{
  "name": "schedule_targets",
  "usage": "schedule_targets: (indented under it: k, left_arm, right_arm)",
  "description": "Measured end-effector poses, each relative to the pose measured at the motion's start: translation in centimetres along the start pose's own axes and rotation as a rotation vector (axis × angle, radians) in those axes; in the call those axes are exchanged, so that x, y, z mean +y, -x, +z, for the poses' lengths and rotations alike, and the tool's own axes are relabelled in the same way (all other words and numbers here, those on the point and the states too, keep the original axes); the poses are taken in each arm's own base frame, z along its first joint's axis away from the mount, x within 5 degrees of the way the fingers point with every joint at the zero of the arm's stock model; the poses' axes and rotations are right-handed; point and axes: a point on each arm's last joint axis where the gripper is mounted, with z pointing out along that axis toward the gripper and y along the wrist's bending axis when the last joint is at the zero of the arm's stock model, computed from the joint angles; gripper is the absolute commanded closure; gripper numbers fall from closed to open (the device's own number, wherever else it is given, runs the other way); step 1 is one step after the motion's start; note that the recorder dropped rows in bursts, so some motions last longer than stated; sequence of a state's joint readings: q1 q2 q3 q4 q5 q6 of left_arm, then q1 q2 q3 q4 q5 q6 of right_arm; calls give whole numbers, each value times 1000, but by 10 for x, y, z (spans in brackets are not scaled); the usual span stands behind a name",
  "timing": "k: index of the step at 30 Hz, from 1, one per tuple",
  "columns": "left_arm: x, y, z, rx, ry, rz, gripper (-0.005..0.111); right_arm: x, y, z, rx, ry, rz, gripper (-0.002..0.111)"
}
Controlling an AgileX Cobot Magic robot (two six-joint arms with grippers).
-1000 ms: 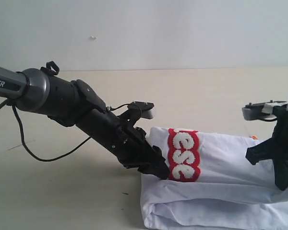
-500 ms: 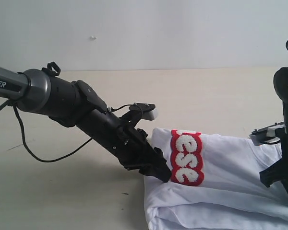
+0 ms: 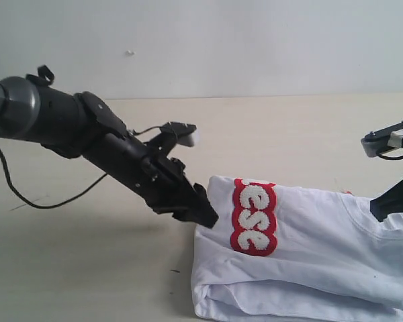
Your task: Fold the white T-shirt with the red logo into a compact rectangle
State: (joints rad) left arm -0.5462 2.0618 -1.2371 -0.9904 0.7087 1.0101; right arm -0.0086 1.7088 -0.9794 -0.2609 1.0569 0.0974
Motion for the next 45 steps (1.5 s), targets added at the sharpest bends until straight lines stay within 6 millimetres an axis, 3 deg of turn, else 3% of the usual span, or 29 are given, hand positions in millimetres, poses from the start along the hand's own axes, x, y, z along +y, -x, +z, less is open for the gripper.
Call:
schedule_targets:
  k: [3,5,9,12,19,28,38,45]
  left_arm:
    - [-1,9,-25,-54,20,17,52]
    - [-5,13,-40,-77,29,41,56]
    - [-12,14,-62,-65,42,59,78]
    - [-15,9,-72,-7,62,52,91]
    - [-17,0,-93,75,33,1,107]
    - [-29,3,-115,32,43,20,107]
    - [-30,3,-116,35,39,-3,107]
    - [-27,0,-109,65,22,-21,107]
  right_arm:
    - [5,1,0,-11,50,1,108]
    - [10,2,-1,-28,112,-12,108]
    - [18,6,0,-58,194,-15,108]
    - [22,11,9,-43,217,-13,108]
    - [39,25,44,9,324,-42,108]
    - [58,36,53,-22,406,-79,108]
    - [122,77,35,-236,487,-108,108]
    - [146,98,21,-324,502,-145,108]
